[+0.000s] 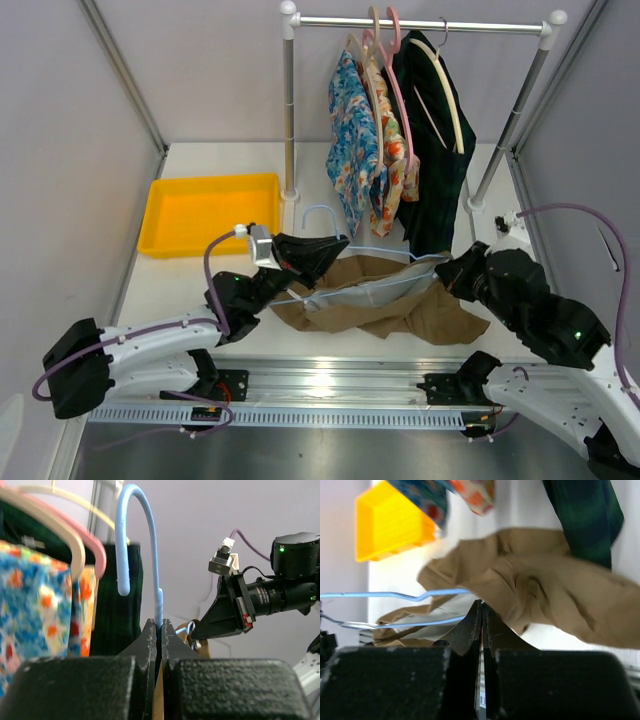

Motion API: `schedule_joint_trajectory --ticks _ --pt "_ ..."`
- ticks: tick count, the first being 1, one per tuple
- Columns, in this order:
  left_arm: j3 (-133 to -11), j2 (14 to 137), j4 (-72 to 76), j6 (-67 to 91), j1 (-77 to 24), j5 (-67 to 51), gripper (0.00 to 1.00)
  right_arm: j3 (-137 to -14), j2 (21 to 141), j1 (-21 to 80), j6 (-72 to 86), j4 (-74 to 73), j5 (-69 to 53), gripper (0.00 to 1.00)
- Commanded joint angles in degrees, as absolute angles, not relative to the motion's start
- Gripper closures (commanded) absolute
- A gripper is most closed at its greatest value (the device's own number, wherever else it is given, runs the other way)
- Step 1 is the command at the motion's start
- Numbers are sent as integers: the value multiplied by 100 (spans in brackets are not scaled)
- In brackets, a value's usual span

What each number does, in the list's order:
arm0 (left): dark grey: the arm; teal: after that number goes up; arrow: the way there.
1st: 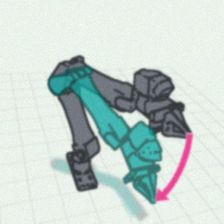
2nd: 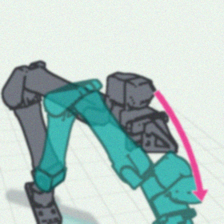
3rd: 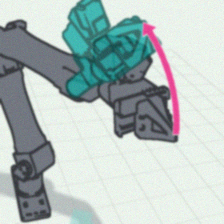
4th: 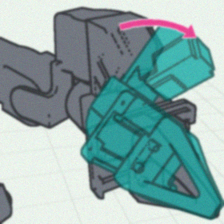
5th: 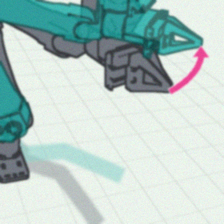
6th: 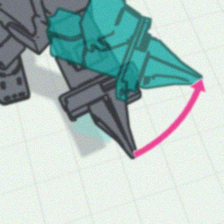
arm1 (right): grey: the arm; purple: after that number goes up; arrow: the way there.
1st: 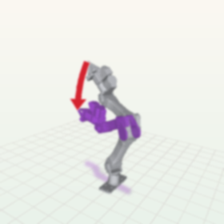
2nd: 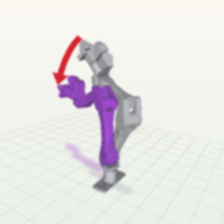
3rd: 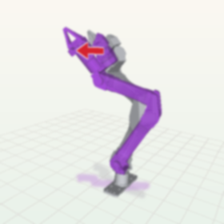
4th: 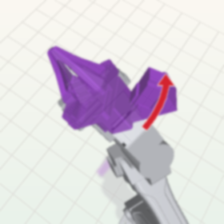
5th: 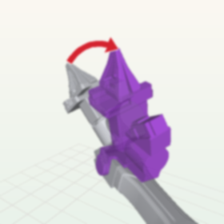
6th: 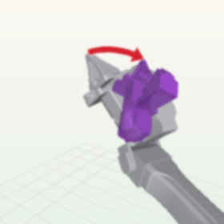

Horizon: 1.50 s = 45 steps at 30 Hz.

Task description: Place the skirt on the hanger

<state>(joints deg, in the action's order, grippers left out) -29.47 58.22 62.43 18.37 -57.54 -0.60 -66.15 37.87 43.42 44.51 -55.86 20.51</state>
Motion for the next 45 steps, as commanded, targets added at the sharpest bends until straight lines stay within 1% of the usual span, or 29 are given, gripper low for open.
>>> schedule_joint_trajectory --ticks 1,3,5,13,22,34,40,45 --pt "-2874 6064 7471 2197 -5748 80 100 -5995 3481 4386 4850 -5784 2013 100" --pt "-2769 6230 7758 2328 -5757 44 100 -5671 3236 4386 4887 -5608 1943 100" --pt "-2751 6442 7901 2521 -5766 -165 100 -5660 3217 4377 4878 -5555 1968 100" --pt "-2953 6679 8076 2733 -5862 -475 100 -7038 3726 4377 4404 -6082 2549 100" --pt "-3006 6548 8192 2874 -5889 -720 100 -7567 4104 4377 4192 -6117 2733 100" --pt "-2874 6399 8165 2909 -5941 -1055 100 -7980 4087 4377 4272 -6108 3173 100" --pt "-2856 6434 8463 2909 -5977 -1011 100 -7832 4192 4386 4263 -6038 2866 100" --pt "-3041 6495 8587 2874 -5985 -1221 100 -7857 4236 4386 4315 -6292 2917 99"
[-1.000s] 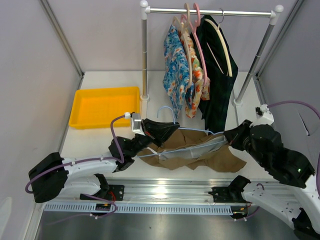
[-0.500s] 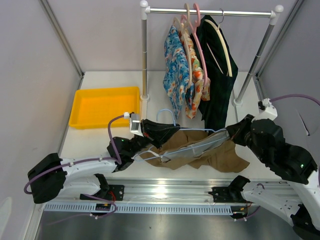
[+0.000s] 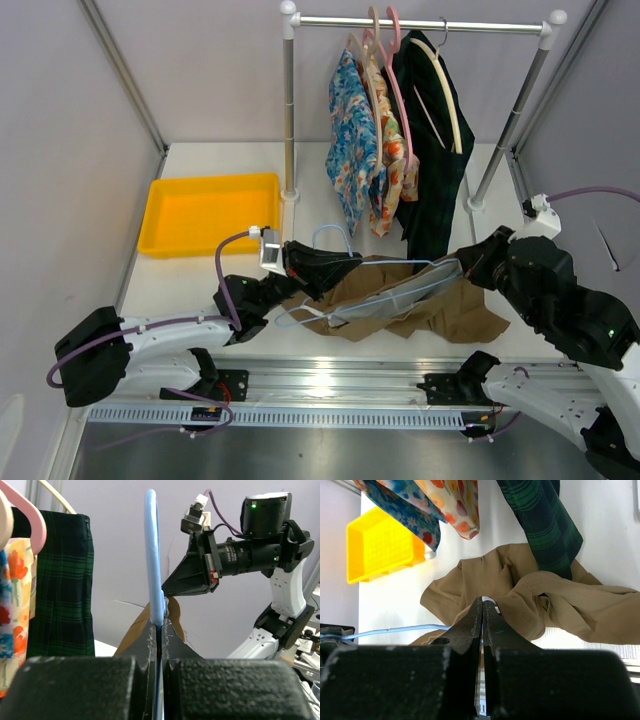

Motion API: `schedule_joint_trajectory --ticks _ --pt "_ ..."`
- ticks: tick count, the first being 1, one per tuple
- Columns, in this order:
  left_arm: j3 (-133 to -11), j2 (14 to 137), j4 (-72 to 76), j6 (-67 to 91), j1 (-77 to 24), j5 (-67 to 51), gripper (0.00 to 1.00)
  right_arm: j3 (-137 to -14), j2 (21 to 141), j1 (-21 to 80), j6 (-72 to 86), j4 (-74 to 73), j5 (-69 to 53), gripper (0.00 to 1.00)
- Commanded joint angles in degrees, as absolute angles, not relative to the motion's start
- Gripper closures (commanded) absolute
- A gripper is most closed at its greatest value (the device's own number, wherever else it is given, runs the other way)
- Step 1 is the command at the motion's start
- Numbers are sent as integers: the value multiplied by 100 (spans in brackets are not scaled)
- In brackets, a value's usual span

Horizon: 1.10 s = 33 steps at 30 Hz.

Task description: Place the skirt on the hanger

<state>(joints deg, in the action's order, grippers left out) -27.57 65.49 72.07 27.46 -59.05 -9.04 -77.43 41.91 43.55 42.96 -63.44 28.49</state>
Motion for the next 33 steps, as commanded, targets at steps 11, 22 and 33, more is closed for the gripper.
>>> schedule_joint_trajectory --ticks 11,22,33 --pt "-3015 6829 9043 2962 -5994 -1108 100 -7848 4667 4377 4140 -6179 2356 79" --pt "-3015 6750 9061 2654 -5994 -712 100 -7743 4667 4377 4035 -6232 1793 58" --pt "-3015 6303 8938 2514 -5994 -1011 100 -8086 5001 4333 3648 -6521 1688 37"
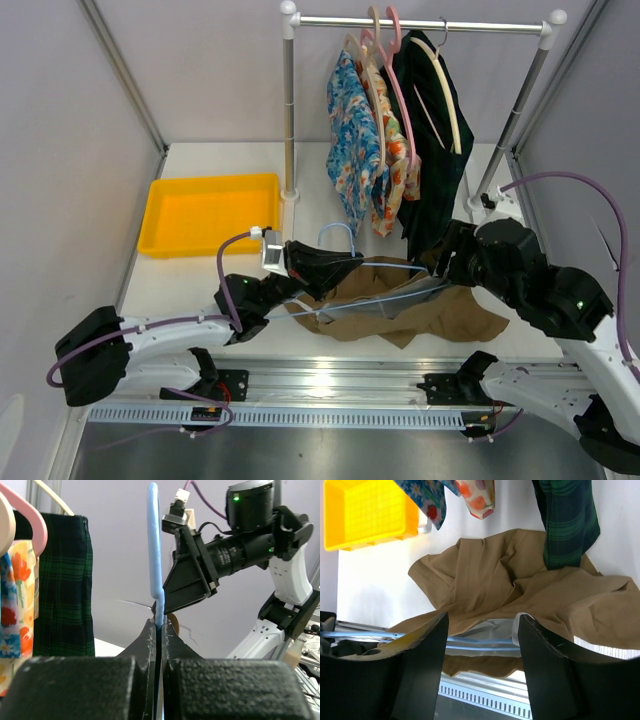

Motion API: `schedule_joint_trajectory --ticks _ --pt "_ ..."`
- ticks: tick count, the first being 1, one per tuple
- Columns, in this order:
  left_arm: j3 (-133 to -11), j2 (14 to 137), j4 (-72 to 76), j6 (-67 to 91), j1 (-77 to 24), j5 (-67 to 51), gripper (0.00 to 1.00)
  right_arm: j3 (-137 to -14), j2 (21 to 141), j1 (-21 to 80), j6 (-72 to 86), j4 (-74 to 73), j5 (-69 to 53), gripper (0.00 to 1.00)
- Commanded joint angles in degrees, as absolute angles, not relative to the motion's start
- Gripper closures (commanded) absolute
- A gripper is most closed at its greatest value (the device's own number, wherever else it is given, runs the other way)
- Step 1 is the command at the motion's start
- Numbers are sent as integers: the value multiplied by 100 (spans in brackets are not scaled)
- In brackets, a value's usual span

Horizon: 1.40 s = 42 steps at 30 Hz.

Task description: Place the skirt on the hanger

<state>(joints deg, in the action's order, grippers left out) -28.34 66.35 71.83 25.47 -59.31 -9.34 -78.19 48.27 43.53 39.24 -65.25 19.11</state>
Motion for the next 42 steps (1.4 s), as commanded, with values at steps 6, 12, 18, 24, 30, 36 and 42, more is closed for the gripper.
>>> schedule_joint_trajectory --ticks 6,12,18,24,30,36,42 --pt "-2909 6065 8851 2320 -5994 -817 100 -7911 5036 4280 3612 -6469 1283 33" --pt "-2821 6038 8965 2312 -5994 -686 100 -7743 4835 4280 3472 -6039 354 30" --pt "-2821 6100 8939 2189 -5994 -379 100 -7673 4711 4280 3349 -5731 -623 29" --pt "-2812 6205 8974 2136 -5985 -88 100 -7357 4588 4280 3358 -5405 -1142 28" --pt "-3058 6363 8640 2048 -5985 -26 100 -7189 4421 4280 3322 -4843 -1705 28" --pt "-3339 6679 8578 2180 -5985 -79 100 -7330 4596 4289 3235 -4852 -1731 28" --pt "-3550 6917 8596 2224 -5985 -140 100 -7558 4772 4500 3147 -4825 -1653 27"
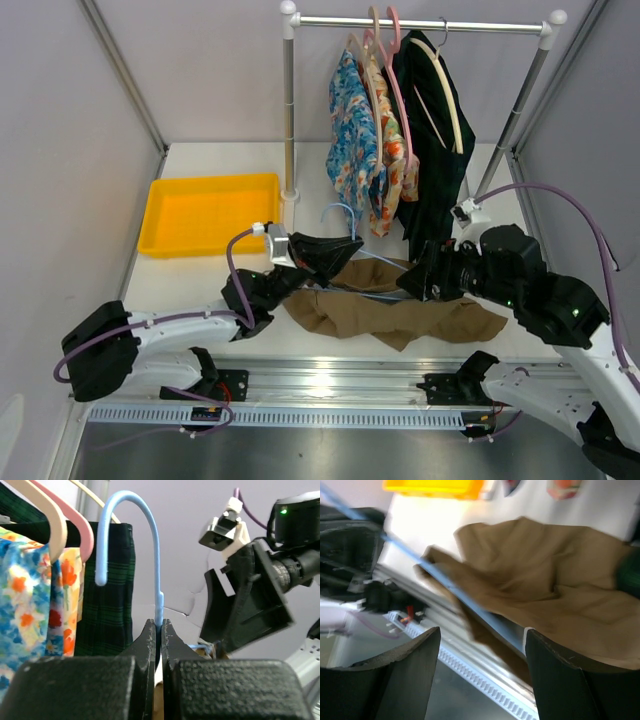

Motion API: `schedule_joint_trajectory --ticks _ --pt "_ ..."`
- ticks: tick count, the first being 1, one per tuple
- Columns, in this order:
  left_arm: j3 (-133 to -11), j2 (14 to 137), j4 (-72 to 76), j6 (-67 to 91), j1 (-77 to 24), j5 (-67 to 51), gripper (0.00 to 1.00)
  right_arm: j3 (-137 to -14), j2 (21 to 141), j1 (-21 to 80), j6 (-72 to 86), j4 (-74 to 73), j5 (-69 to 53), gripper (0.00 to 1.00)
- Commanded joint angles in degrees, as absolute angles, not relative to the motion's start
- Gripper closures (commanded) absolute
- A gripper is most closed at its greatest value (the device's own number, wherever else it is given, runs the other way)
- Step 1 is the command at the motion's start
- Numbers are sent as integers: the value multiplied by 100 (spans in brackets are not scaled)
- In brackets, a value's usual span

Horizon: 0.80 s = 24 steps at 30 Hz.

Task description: Place the skirt on the hanger

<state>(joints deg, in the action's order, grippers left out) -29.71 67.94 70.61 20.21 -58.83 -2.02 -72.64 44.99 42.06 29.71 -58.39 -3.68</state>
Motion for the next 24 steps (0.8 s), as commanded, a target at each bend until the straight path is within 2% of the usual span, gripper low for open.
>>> schedule_joint_trajectory --ticks 1,4,7,14,18,24 --pt "-3586 6934 8570 2206 -5977 -175 100 -7602 4825 4631 3120 -4816 -1539 27" --pt "-3762 7110 8411 2206 -5977 -369 100 -7655 4982 4833 3033 -4799 -1267 25" --pt "-3639 7364 8902 2442 -5977 -369 100 -7752 5185 5079 3006 -5053 -767 25" --pt "-3147 7392 9642 2786 -5985 -36 100 -8085 5221 5317 3488 -6132 1455 25" --pt "-2937 7067 9528 2813 -6029 465 100 -8069 4696 5370 3551 -6065 1705 22" --pt "-2751 6654 9149 2637 -6108 826 100 -6989 3948 5379 3674 -5301 1468 20"
